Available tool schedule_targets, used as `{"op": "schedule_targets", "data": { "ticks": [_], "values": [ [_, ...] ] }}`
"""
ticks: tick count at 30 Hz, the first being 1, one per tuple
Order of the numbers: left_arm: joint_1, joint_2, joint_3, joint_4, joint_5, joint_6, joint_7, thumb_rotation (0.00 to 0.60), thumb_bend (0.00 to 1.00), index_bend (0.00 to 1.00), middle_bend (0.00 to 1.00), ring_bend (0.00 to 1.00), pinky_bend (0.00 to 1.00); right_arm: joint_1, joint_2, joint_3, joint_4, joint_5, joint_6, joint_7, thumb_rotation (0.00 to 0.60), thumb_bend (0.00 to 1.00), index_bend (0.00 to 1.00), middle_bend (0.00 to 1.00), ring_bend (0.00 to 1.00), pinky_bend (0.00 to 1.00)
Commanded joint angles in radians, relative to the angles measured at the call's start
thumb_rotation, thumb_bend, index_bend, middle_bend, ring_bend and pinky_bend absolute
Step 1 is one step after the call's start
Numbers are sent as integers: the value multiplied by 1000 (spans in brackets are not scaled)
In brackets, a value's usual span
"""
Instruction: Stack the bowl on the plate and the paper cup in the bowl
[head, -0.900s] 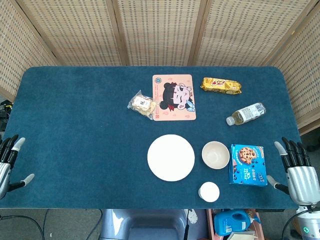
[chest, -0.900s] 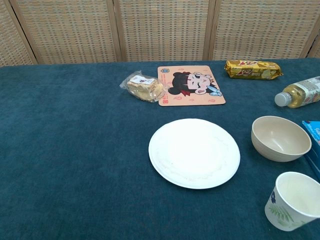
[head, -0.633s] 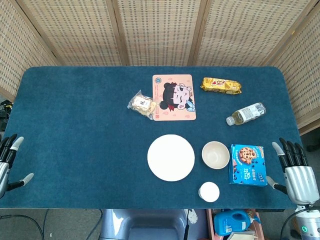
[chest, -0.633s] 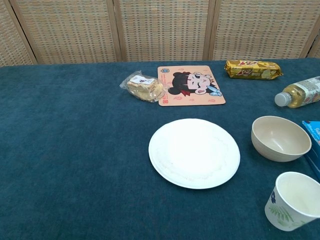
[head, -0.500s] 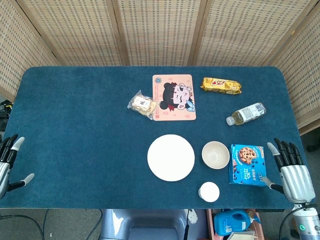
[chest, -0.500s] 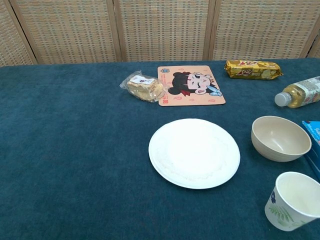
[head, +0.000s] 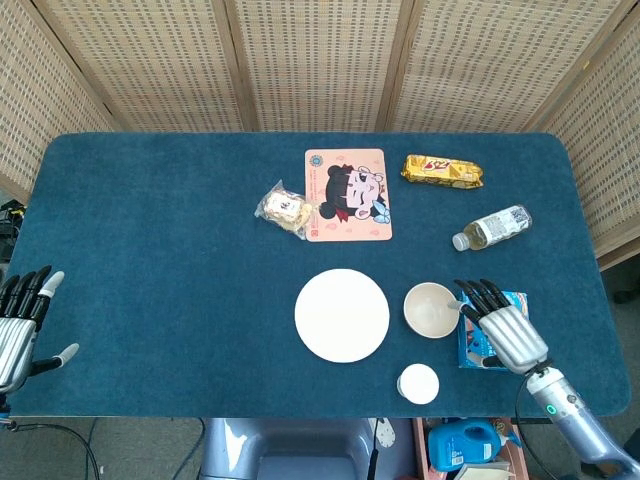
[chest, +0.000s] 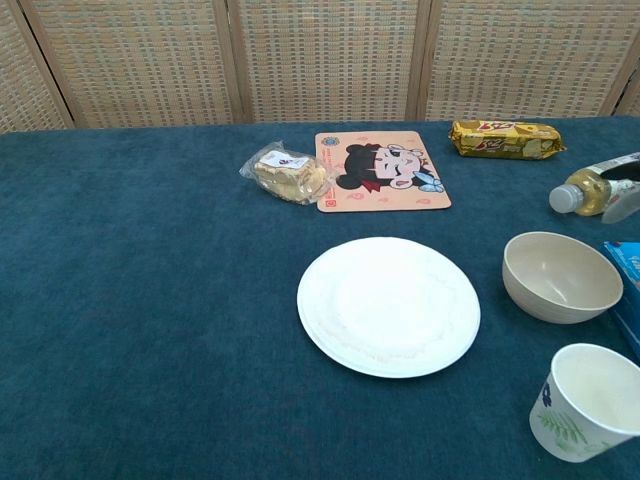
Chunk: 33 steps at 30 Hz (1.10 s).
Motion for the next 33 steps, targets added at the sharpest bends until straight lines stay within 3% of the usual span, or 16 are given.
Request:
{"op": "schedule_targets", "data": {
  "ticks": [1,12,20,25,33],
  "values": [
    [-4,-1,-3,2,-12,-9,0,600,0,0,0,0,0,36,-43,4,27,15,-54,-45,600,138,234,0,0,0],
    [-1,7,-10,5,-17,2,-27,600,0,0,0,0,0,68,-94,-9,53,52,-105,-80,600,193,299,0,0,0],
    [-4,10,-12,8,-22,-3,-39,600,0,0,0,0,0,85,-117,-18,74,64,-129,-74,600,365,348,0,0,0],
    [-4,12,-13,7,-22,-3,-43,600,0,0,0,0,0,108,-136,-23,89,66,-154,-74,600,400,376,0,0,0],
    [-5,15,-14,6,-28,-5,-50,600,0,0,0,0,0,134,-150,-27,86,82,-184,-75,600,491,518,0,0,0]
  ]
}}
